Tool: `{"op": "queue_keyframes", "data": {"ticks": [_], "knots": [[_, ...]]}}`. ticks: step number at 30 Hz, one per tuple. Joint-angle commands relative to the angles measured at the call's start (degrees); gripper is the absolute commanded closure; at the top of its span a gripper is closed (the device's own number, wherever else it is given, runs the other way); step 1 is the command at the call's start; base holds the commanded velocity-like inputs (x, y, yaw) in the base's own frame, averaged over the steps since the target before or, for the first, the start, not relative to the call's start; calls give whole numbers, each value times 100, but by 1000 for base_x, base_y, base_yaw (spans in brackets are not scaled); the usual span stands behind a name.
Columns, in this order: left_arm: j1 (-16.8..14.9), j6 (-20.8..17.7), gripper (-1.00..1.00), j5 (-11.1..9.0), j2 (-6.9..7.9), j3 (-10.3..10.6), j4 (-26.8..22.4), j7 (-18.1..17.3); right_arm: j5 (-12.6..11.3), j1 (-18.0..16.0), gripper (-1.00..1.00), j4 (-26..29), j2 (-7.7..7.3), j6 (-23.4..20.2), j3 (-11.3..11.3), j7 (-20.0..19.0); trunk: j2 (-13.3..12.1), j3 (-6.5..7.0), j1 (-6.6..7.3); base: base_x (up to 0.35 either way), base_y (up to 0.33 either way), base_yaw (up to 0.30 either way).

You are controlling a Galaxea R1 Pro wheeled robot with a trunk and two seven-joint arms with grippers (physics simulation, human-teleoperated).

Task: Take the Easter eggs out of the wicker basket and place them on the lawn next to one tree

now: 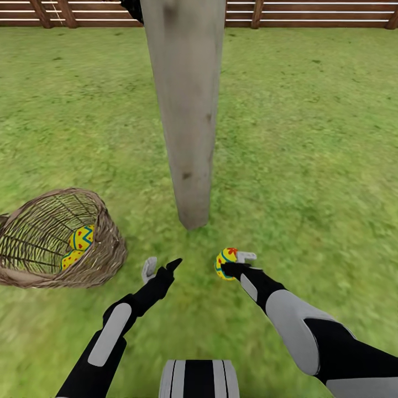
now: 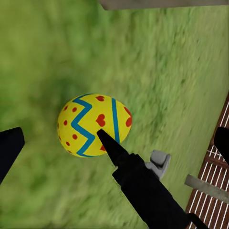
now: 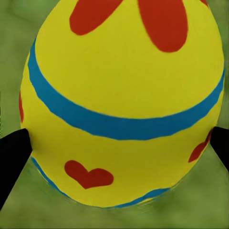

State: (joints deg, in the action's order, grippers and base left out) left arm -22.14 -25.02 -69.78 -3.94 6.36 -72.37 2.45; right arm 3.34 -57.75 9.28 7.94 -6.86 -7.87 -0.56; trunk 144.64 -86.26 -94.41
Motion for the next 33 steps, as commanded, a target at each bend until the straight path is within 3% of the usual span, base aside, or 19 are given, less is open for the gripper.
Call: {"op": "queue_keyframes", "data": {"ticks": [1, 5, 9, 21, 22, 33], "knots": [[-1, -20, -100, -53, -1, -3, -5, 27, 35, 1, 100, 13, 5, -29, -42, -5, 1, -3, 1, 0, 0, 0], [-1, -21, -100, -53, -2, -3, -5, 27, 36, 1, 100, 18, 6, -51, -39, -5, 1, -3, 1, 0, 0, 0], [-1, -21, -100, -53, -1, 2, -5, 25, 36, 1, 100, 16, 1, -108, -39, 1, 7, -92, -9, 0, 0, 0], [-1, -20, -100, -53, -2, -3, -5, 25, 36, -8, 100, 22, -8, -123, -39, 12, 7, -92, -9, 0, 0, 0], [-1, -22, -100, -53, -2, -3, -5, 25, 36, -8, -100, 22, -10, -123, -39, 12, 7, -92, -9, 0, 0, 0], [-1, -22, -100, -53, -2, -3, -5, 22, 18, -52, -100, 18, -12, -123, -39, 12, 7, -92, -9, 0, 0, 0]]}}
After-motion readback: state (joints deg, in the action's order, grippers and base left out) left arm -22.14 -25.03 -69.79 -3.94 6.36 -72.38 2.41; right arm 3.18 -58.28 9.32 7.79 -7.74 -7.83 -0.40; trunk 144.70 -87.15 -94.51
